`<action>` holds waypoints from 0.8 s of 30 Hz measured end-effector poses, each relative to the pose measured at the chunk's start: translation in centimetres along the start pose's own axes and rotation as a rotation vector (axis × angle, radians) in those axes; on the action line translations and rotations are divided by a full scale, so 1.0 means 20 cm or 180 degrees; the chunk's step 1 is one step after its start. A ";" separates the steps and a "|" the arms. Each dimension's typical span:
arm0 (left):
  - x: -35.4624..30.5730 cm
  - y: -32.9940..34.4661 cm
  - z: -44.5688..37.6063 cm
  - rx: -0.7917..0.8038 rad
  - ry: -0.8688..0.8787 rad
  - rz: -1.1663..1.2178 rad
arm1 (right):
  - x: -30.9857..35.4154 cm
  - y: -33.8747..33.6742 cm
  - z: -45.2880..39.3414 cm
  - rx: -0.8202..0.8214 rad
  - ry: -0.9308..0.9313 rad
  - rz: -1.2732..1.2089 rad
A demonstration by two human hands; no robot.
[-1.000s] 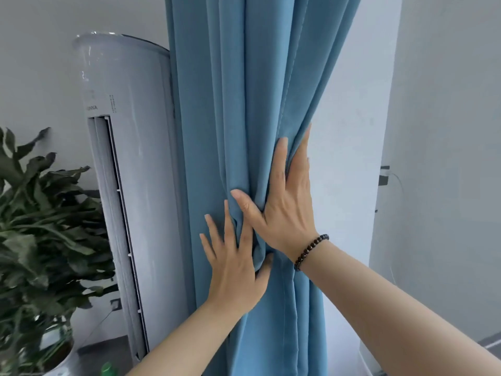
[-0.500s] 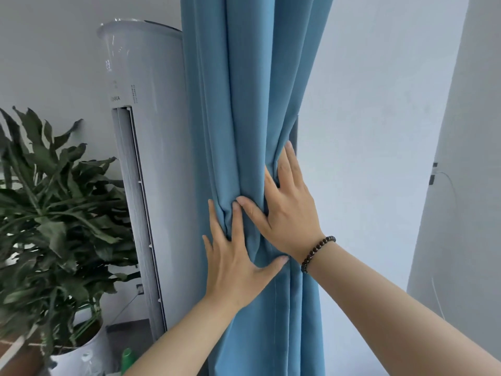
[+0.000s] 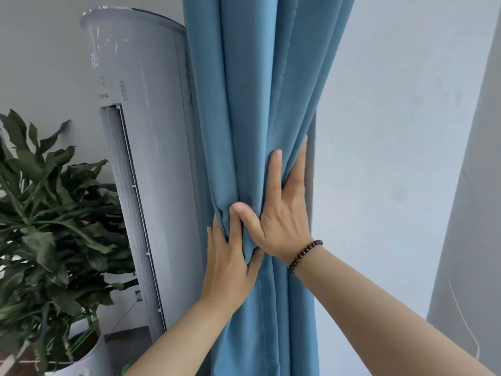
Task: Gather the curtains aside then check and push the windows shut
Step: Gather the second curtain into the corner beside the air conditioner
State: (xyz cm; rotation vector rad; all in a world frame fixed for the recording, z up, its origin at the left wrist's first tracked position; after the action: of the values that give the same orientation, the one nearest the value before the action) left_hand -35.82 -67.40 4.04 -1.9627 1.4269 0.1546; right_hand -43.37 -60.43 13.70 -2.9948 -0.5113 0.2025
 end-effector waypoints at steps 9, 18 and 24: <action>0.20 0.01 -0.21 -0.0339 0.0348 -0.0340 | -0.16 0.28 -0.06 0.0464 0.0483 0.0208; 0.42 0.14 -0.43 -0.0446 0.0548 -0.0036 | -0.32 0.57 -0.09 0.0534 0.0871 -0.0262; 0.61 0.22 -0.58 -0.0337 0.0506 0.0208 | -0.38 0.77 -0.09 0.0227 0.1144 -0.0429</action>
State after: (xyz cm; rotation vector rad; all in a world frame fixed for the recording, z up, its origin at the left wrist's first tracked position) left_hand -38.32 -84.63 5.00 -2.0535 1.6156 0.1076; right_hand -45.26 -77.66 14.49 -2.8183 -0.6423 -0.3149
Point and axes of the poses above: each hand's wrist, its own z-axis away from the middle knuckle, its own y-axis out of the palm, x = y × z, the point moved 7 cm from there along -z, towards the middle knuckle, and after that the axes turned 7 degrees about -y, right-handed, at the moved point
